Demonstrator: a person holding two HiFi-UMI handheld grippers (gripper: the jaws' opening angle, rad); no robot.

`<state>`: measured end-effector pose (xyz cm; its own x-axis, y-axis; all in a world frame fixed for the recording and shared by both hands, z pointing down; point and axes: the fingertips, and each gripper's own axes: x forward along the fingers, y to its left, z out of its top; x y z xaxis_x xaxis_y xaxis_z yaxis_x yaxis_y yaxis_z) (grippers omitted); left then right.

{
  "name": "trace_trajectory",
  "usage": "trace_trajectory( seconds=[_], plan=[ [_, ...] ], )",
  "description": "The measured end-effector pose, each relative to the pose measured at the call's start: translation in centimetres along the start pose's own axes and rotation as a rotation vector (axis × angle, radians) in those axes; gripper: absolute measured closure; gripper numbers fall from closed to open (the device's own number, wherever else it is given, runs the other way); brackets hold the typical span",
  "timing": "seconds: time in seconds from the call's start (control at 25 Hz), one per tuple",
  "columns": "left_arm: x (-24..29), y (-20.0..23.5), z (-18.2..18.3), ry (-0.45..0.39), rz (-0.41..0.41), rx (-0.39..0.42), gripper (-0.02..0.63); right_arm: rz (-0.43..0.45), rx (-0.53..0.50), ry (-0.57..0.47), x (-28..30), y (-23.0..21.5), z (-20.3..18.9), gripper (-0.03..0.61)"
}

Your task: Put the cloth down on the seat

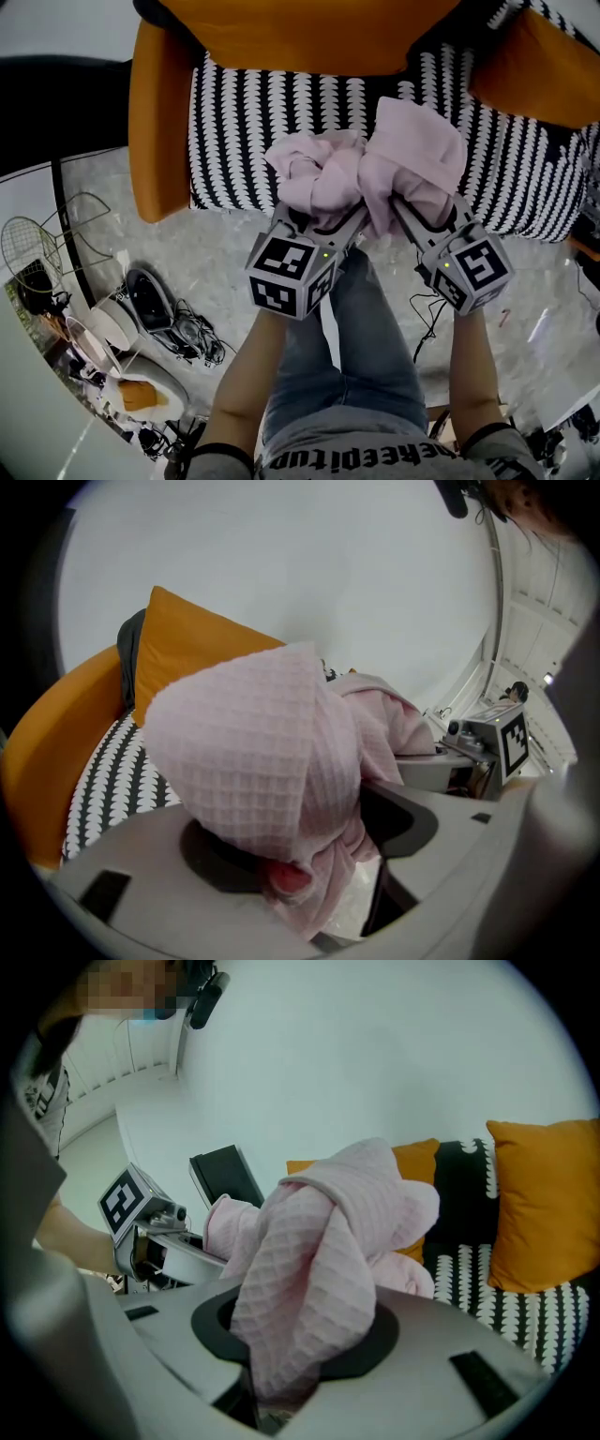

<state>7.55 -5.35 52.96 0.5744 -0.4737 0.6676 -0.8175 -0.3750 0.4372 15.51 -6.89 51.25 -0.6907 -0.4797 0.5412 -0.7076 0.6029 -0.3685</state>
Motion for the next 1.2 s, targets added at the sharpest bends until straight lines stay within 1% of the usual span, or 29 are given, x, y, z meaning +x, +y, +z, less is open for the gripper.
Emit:
trace_trajectory(
  seconds=[0.12,0.32,0.48,0.56,0.64,0.76,0.84,0.96,1.04,1.12,1.2],
  plan=[
    [0.1,0.0,-0.6,0.012,0.003,-0.008,0.275,-0.005,0.002,0.014,0.0,0.1,-0.6,0.42],
    [-1.7,-4.3,-2.2,0.026,-0.016,-0.006,0.275,-0.032,0.014,0.026,-4.6,1.4,-1.9,0.42],
    [-0.3,-2.1,-3.1,0.044,0.001,-0.014,0.275,-0.022,0.026,0.043,-2.1,0.7,-3.2,0.42],
    [-0.1,-1.8,-4.0,0.05,-0.006,-0.018,0.275,-0.032,0.03,0.056,-1.9,0.8,-4.1,0.419],
    [0.7,-1.8,-5.4,0.057,-0.004,-0.007,0.275,-0.041,0.036,0.06,-1.8,0.5,-5.8,0.419],
    [2.2,-1.3,-7.4,0.071,0.019,0.007,0.275,-0.036,0.039,0.06,-0.9,-0.4,-8.3,0.417],
    [2.0,-2.2,-7.5,0.076,0.012,0.008,0.275,-0.048,0.038,0.069,-1.9,-0.2,-8.4,0.417],
    [0.5,-3.5,-6.3,0.076,-0.012,0.003,0.275,-0.077,0.032,0.086,-3.6,0.7,-6.8,0.417],
    [1.3,-2.5,-5.8,0.082,-0.003,-0.002,0.275,-0.078,0.032,0.102,-2.5,-0.1,-6.5,0.417],
    [3.9,-1.4,-6.4,0.101,0.018,0.001,0.275,-0.072,0.031,0.115,-0.7,-2.2,-7.9,0.416],
    [6.7,-1.3,-7.4,0.121,0.029,0.009,0.275,-0.073,0.032,0.122,-0.1,-4.6,-9.8,0.416]
  ],
)
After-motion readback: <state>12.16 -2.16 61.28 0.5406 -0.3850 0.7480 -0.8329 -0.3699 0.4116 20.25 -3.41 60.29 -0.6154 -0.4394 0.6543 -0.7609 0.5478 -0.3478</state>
